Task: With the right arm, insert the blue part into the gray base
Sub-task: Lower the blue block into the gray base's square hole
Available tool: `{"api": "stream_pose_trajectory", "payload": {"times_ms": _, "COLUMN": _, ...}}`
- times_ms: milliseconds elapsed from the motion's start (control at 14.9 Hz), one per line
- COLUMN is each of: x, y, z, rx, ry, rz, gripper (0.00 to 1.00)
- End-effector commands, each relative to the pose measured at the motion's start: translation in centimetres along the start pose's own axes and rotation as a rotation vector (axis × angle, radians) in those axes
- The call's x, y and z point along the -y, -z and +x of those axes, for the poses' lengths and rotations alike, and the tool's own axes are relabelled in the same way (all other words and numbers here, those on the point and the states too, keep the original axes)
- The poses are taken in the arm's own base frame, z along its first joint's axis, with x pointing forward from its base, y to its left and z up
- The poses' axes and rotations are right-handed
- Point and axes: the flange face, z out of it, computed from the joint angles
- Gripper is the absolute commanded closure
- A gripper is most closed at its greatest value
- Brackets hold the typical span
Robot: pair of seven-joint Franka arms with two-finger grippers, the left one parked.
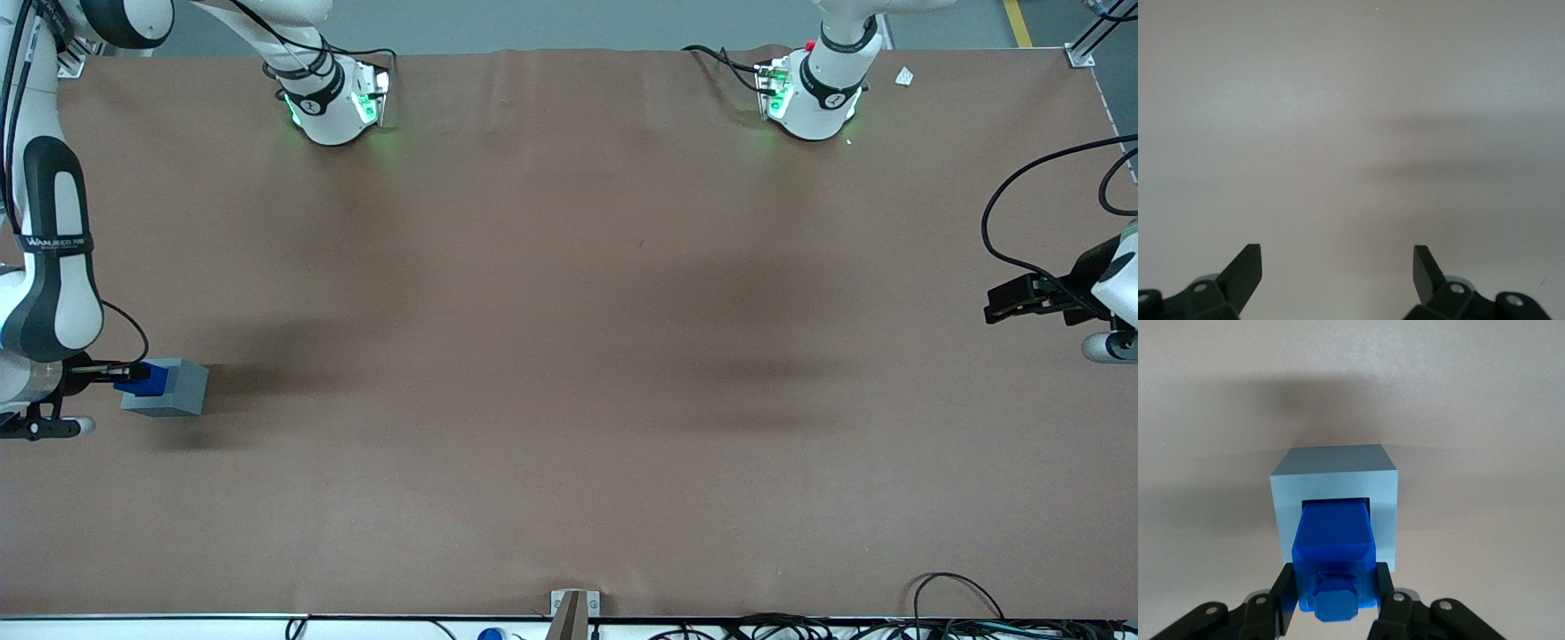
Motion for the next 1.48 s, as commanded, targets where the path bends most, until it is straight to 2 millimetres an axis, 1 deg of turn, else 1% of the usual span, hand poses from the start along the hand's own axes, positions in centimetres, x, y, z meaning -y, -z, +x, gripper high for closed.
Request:
{"api": "stream_pose_trajectory", "payload": {"times_ms": 0, "x": -0.4, "y": -0.2, "z": -0.1, "rx": 0.004, "ry": 0.011, "rz": -0.006, "gripper": 0.98}}
{"api": "stream_pose_trajectory", "payload": {"times_ms": 135, "x": -0.5, "y": -0.7, "z": 0.0, "rx": 0.009, "ry": 0.012, "rz": -0.005, "gripper": 0.97}}
{"api": "stream_pose_trajectory", "payload": {"times_ms": 202, "x": -0.5, "y": -0.6, "z": 0.0, "rx": 0.006, "ry": 0.010, "rz": -0.006, "gripper": 0.96}}
{"api": "stream_pose_trajectory", "payload": {"times_ms": 336, "x": -0.5, "y": -0.7, "z": 0.1, "rx": 0.007, "ry": 0.010, "rz": -0.006, "gripper": 0.78}}
{"api": "stream_pose_trajectory", "payload": {"times_ms": 538, "x": -0.5, "y": -0.8, "z": 0.1, "rx": 0.007, "ry": 0.012, "rz": -0.006, "gripper": 0.78}}
{"api": "stream_pose_trajectory", "payload": {"times_ms": 605, "x": -0.5, "y": -0.8, "z": 0.1, "rx": 0.004, "ry": 0.011, "rz": -0.007, "gripper": 0.75}}
{"api": "stream_pose_trajectory", "payload": {"times_ms": 673, "x": -0.5, "y": -0.8, "z": 0.2, "rx": 0.002, "ry": 0.010, "rz": -0.004, "gripper": 0.64}}
{"api": "stream_pose_trajectory", "payload": {"times_ms": 740, "x": -0.4, "y": -1.1, "z": 0.2, "rx": 0.006, "ry": 0.010, "rz": -0.003, "gripper": 0.45}}
{"api": "stream_pose_trajectory", "payload": {"times_ms": 807, "x": -0.8, "y": -1.2, "z": 0.1, "rx": 0.005, "ry": 0.002, "rz": 0.004, "gripper": 0.14}}
{"api": "stream_pose_trajectory", "payload": {"times_ms": 874, "x": -1.5, "y": -1.4, "z": -0.1, "rx": 0.003, "ry": -0.007, "rz": 0.008, "gripper": 0.00}}
{"api": "stream_pose_trajectory", "payload": {"times_ms": 1211, "x": -1.8, "y": -1.7, "z": -0.1, "rx": 0.006, "ry": -0.011, "rz": 0.011, "gripper": 0.00}}
{"api": "stream_pose_trajectory", "payload": {"times_ms": 1413, "x": -1.7, "y": -1.4, "z": -0.1, "rx": 0.004, "ry": -0.016, "rz": 0.012, "gripper": 0.00}}
